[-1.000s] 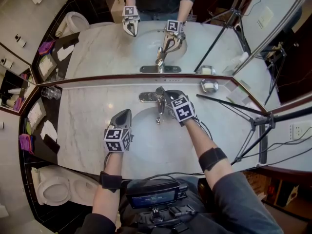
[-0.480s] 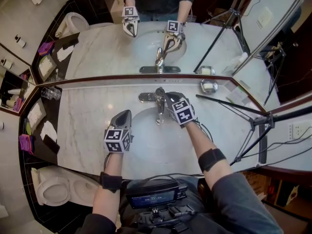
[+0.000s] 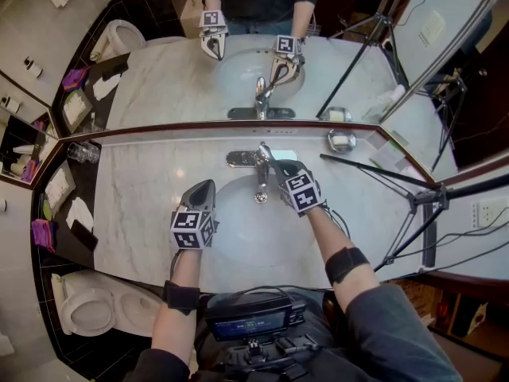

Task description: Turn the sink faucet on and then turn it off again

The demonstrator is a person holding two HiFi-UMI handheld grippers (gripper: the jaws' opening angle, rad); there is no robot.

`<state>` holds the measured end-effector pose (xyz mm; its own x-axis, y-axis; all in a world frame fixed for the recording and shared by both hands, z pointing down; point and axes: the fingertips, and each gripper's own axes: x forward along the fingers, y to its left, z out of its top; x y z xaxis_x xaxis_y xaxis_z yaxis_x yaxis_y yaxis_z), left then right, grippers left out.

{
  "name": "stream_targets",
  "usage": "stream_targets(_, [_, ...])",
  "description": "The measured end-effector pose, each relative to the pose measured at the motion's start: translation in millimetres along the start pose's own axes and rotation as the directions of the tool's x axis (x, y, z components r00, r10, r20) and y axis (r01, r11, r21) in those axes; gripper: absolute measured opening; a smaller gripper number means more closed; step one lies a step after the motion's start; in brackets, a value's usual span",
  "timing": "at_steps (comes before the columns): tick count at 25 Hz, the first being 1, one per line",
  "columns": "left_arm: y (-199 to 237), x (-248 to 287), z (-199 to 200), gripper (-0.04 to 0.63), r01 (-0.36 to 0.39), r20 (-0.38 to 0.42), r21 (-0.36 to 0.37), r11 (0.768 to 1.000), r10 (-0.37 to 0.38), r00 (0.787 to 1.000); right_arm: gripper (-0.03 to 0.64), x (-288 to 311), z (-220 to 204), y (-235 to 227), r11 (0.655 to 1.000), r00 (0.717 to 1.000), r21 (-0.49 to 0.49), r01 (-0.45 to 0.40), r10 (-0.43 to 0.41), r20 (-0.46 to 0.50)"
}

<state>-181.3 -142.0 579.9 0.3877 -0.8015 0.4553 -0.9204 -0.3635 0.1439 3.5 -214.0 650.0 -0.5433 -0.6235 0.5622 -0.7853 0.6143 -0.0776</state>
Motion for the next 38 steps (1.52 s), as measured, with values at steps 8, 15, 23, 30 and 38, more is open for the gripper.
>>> stream_targets(8, [-2,3,-1,0.0,0.003,-0.005,0.002,1.0,-0.003,1.0,0.023,0,-3,-2,1.0,1.0,-0.006,0.01,-0.01,0.016])
stream_targets(15, [-2,3,-2,0.0,0.002,-0.007,0.002,1.0,-0.002,1.0,0.023,0,-3,-2,1.0,1.0,-0.006,0.013,-0.013,0.012])
stream_targets(23, [-3,-3,2,0.0,-0.001,0.0,0.009,1.0,0.001,1.0,0.021,0,-1,0,0.998,0.997,-0.06,0.021,-0.025,-0.071])
stream_targets(30, [-7,-10,7,0.0,0.004,0.016,0.013,1.0,-0.004,1.0,0.021,-31,15,-8,0.998,0.997,0.009,0.062,-0.061,-0.036])
stream_targets(38, [-17,-15,9,0.0,0.021,0.032,0.02,1.0,-0.021,0.999,0.021,-85,13,-7,0.989,0.996,0.131,0.073,-0.079,0.037])
